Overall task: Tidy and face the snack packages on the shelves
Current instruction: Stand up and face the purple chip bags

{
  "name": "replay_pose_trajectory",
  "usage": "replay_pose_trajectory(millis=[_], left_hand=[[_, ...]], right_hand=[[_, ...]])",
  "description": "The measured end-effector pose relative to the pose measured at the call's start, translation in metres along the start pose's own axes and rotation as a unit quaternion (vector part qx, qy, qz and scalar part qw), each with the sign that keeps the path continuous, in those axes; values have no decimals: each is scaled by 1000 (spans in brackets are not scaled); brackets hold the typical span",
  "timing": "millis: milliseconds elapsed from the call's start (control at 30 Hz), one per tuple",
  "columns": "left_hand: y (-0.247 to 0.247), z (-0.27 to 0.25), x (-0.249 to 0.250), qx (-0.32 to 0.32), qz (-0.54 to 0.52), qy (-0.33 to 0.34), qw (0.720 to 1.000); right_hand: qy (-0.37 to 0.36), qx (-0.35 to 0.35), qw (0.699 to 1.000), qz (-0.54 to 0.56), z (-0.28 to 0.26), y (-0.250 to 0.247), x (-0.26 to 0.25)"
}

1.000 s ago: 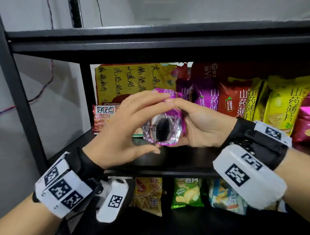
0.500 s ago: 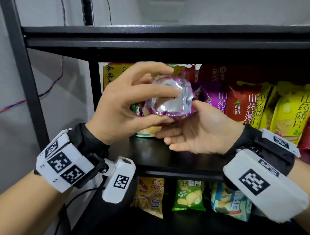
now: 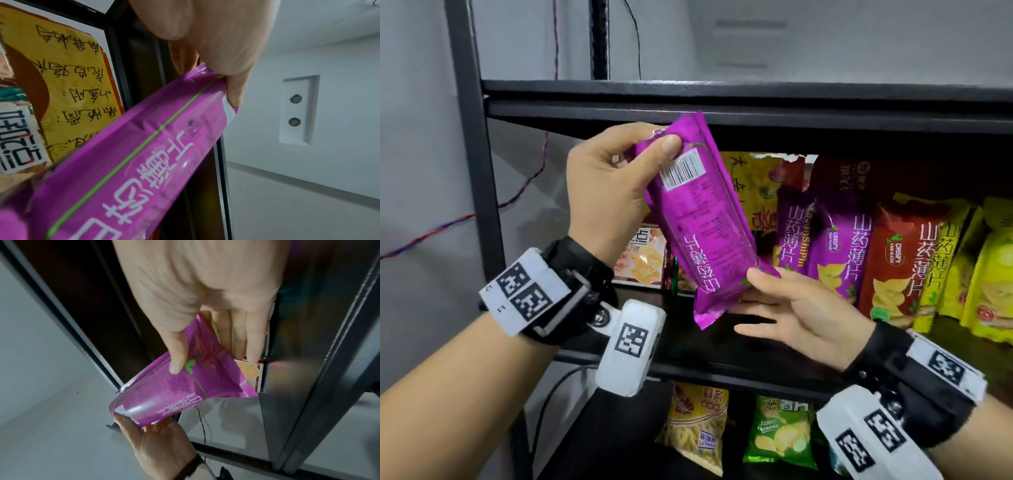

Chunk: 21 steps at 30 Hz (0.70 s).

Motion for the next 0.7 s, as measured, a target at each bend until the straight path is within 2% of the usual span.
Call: replay_pose_trajectory(millis=[100,267,400,467,567,700], left_hand=[[-4,-6,-7,6,2,-14,1000],[-2,-20,-12,-12,41,-18,999],[-1,-29,-25,-24,45,-49,998],[1,-31,-33,-54,66,-59,995],[2,-33,-50,-133,130,-72,980],[-8,-44,-77,-204,130,-187,952]], right_hand=[[-25,-18,999,11,3,-1,4],[-38,-25,998,-47,4,-8,12],[-61,-98,990,-76,1,-1,14],[-75,-136,984,-90,0,6,15],[-89,-166,979,-75,-3,13,13],[-66,-96,993,-27,0,1,3]])
Point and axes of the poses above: each hand's wrist, its own z-axis towards the middle knuckle, its own y-axis out of the palm, x = y × z, the point moved 7 cm from there along z, towards the middle knuckle, and after that the axes turned 11 degrees about -z, right-handed, at the moved point
